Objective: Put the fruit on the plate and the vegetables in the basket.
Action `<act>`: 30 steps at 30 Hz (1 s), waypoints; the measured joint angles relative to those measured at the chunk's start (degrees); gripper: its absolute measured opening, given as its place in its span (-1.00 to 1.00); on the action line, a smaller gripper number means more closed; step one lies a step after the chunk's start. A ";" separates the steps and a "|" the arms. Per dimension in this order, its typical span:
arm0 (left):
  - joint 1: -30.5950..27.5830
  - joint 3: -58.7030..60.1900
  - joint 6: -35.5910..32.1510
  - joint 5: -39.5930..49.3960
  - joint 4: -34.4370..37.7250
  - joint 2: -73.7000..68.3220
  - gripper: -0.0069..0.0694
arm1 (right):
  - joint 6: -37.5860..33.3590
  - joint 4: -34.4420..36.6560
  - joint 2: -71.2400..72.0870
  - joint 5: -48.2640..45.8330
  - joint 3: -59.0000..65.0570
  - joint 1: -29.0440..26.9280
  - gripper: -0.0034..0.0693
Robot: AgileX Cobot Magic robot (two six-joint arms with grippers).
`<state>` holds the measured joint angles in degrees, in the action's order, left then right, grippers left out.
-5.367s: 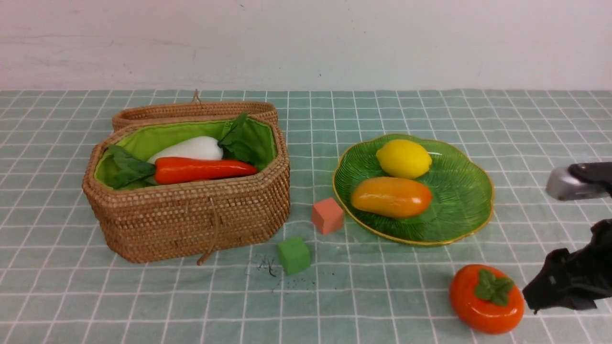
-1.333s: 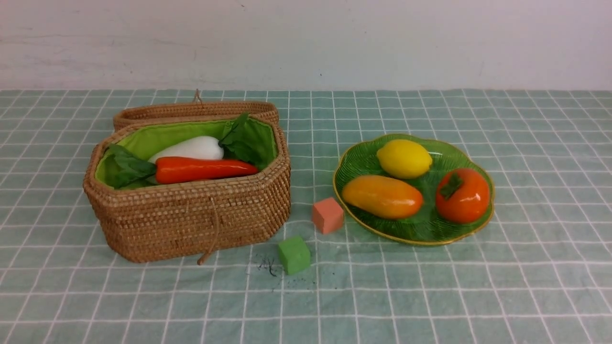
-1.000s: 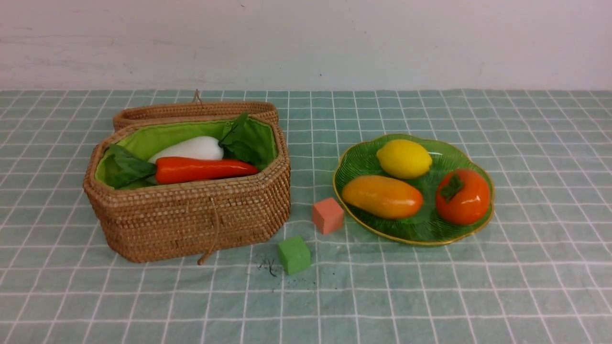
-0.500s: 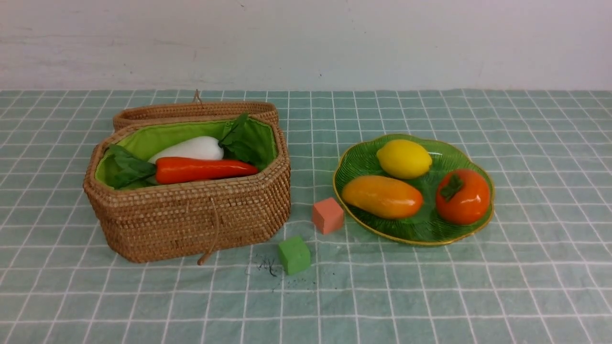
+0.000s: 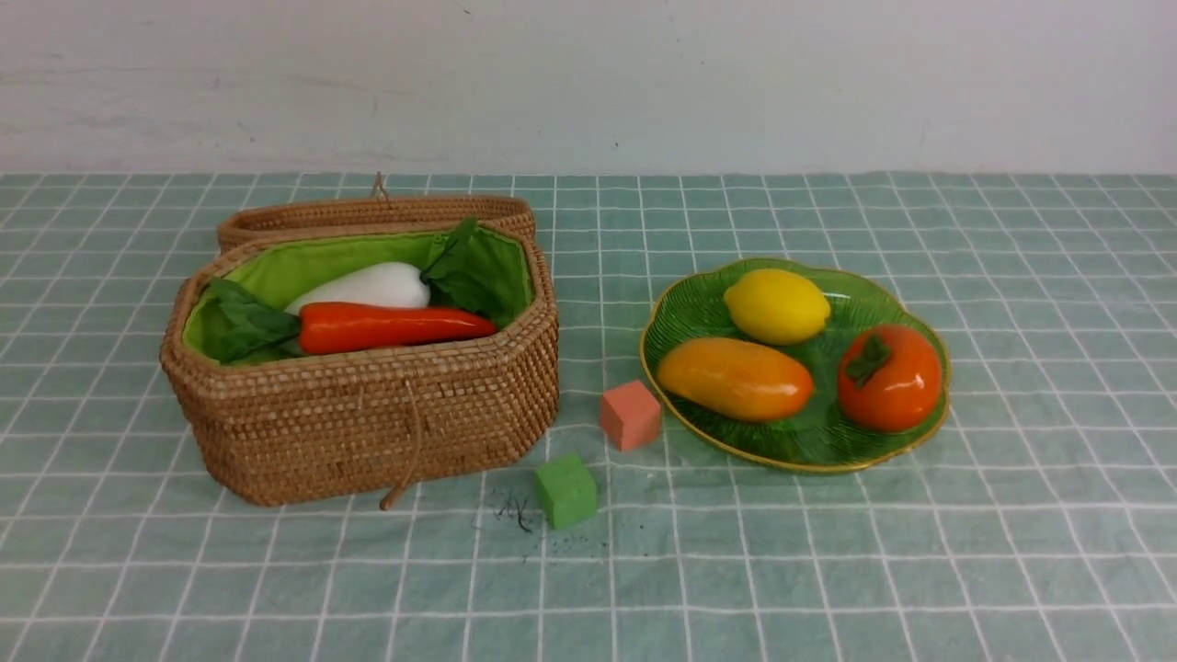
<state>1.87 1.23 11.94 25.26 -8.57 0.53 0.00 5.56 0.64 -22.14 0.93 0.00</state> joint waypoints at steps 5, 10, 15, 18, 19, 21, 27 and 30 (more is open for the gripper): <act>0.00 0.00 0.00 0.00 0.00 0.00 -0.19 | 0.00 0.00 0.00 0.00 0.00 0.00 -0.87; 0.00 0.00 0.00 0.00 0.00 0.00 -0.19 | 0.00 0.00 0.00 0.00 0.00 0.00 -0.86; 0.05 0.00 0.00 0.00 0.00 0.00 -0.19 | 0.00 0.00 0.00 0.00 0.00 0.00 -0.86; 1.44 0.00 0.00 0.00 0.00 0.00 -0.19 | 0.00 0.00 0.00 0.00 0.00 0.00 -0.86; 1.60 0.00 0.00 0.00 0.00 0.00 -0.19 | 0.00 0.00 0.00 0.00 0.00 0.00 -0.86; 3.53 0.00 0.00 0.00 0.00 0.00 -0.19 | 0.00 0.00 0.00 0.00 0.00 0.00 -0.85; 4.18 0.00 0.00 0.00 0.00 0.00 -0.19 | 0.00 0.00 0.00 0.00 0.00 0.00 -0.84; 3.10 0.00 0.00 0.00 0.00 0.00 -0.19 | 0.00 0.00 0.00 0.00 0.00 0.00 -0.84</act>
<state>4.97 1.23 11.94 25.26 -8.57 0.53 0.00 5.56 0.64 -22.14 0.93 0.00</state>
